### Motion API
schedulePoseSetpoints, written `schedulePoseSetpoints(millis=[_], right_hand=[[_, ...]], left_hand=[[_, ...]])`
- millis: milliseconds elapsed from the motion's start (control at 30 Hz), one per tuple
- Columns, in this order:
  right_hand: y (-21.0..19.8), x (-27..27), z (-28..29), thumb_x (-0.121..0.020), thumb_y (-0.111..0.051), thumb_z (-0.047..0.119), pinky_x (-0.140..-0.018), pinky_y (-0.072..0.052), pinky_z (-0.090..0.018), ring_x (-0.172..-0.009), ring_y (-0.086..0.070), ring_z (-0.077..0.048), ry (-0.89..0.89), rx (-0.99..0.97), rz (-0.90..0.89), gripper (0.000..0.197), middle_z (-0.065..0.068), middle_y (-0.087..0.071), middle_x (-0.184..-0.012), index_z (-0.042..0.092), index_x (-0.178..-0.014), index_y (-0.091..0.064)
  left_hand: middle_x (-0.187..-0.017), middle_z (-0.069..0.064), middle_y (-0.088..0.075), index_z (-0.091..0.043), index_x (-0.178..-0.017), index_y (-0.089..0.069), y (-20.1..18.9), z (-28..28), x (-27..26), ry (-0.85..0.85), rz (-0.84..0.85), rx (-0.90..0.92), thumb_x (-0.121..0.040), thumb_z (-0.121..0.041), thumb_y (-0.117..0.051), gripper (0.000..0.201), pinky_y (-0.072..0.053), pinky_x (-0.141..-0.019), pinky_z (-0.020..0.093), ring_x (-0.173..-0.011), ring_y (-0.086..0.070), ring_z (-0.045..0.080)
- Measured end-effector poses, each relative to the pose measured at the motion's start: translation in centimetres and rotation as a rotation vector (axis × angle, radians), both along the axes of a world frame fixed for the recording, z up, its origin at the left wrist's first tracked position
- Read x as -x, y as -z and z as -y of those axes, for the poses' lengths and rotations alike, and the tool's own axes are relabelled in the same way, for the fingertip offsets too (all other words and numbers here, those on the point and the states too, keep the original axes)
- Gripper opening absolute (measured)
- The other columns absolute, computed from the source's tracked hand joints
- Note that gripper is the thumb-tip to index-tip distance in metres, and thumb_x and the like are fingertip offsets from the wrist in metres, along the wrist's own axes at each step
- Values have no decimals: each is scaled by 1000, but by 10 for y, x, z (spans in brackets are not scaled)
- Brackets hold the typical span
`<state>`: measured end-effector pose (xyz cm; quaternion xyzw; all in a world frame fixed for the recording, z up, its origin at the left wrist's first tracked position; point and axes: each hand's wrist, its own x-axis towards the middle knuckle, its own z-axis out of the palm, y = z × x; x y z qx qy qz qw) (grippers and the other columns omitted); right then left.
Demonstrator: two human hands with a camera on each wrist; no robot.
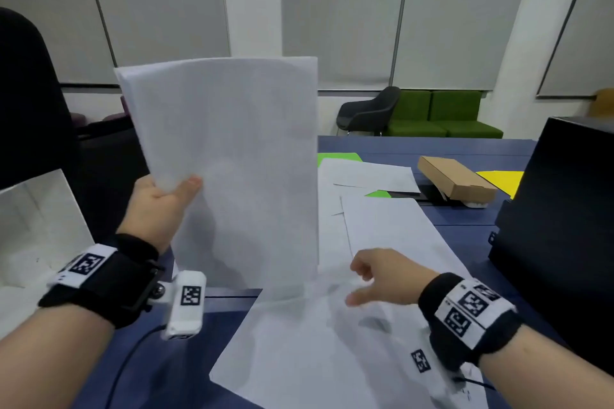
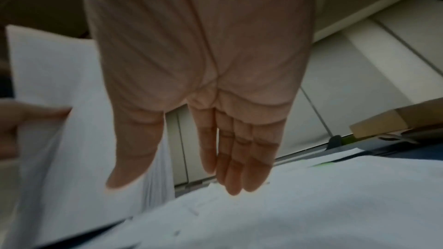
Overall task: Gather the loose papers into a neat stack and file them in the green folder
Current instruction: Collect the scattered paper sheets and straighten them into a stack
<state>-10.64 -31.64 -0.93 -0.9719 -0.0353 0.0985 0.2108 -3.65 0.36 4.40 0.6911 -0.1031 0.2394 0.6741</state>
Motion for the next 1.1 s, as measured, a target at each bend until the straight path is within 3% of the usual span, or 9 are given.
schedulePoseSetpoints(millis=[100,200,367,533,667,800,900,1000,1100], right_hand=[[13,-6,-18,-68,-81,50,-88,-43,-27,-104,-50,-17,-76,128,-113,77,2,-48,-116,15,-127,-47],[21,-10,-34,-65,-83,50,-93,-45,-36,-116,-46,-23,-88,236,-174,89,-3,-42,-128,14,-133,-38],[16,-16,-42,-62,-85,49,-80,-48,-36,-111,-54,-27,-45,289,-242,89,-4,-40,-121,13,-127,-37],[15,-21,-42,-53,-87,55,-86,-52,-41,-100,-58,-26,11,328,-273,92,1,-50,-103,14,-118,-37],[15,-24,-42,-49,-83,63,-90,-50,-39,-103,-58,-26,0,434,-261,81,2,-58,-102,20,-106,-43],[9,-22,-36,-73,-81,36,-84,-49,-29,-104,-58,-20,-21,209,-262,58,-1,-60,-120,14,-118,-52],[-6,-22,-16,-79,-75,26,-57,-42,-18,-76,-58,-12,0,71,-172,23,7,-62,-87,20,-93,-59],[-23,-29,16,-79,-75,21,-50,-41,-12,-68,-60,-9,103,-79,-93,12,8,-65,-75,18,-80,-64],[-29,-41,57,-78,-78,21,-54,-43,-18,-69,-62,-10,311,-181,2,13,6,-67,-76,14,-82,-68]], left_hand=[[-65,-25,-70,-24,-84,-66,3,-9,-1,-16,-12,-12,-93,-8,-62,19,-50,-57,6,-62,-65,-9],[-63,-27,-69,-23,-85,-64,6,-12,0,-33,-17,-20,-93,-7,-61,18,-49,-57,5,-61,-65,-11],[-65,-27,-69,-21,-87,-62,0,-13,2,15,-18,31,-93,-3,-58,19,-50,-63,5,-65,-66,-11],[-88,-6,-76,-16,-100,-67,-5,-31,-6,156,-174,118,-93,0,-54,21,-59,-78,25,-82,-72,10],[-101,4,-75,-13,-106,-68,3,-37,-10,200,-313,145,-92,0,-54,23,-51,-87,38,-92,-70,20],[-87,4,-77,-7,-103,-66,16,-38,-10,205,-413,173,-93,2,-54,19,-60,-77,36,-79,-73,20],[-96,10,-75,-4,-111,-65,21,-33,-10,245,-478,190,-92,2,-55,23,-61,-69,32,-79,-74,22],[-92,11,-75,-4,-105,-67,22,-23,-10,274,-519,187,-92,4,-52,21,-61,-68,34,-75,-74,22],[-97,14,-73,-2,-106,-66,23,-8,-10,284,-560,173,-93,4,-51,21,-59,-76,39,-76,-74,24]])
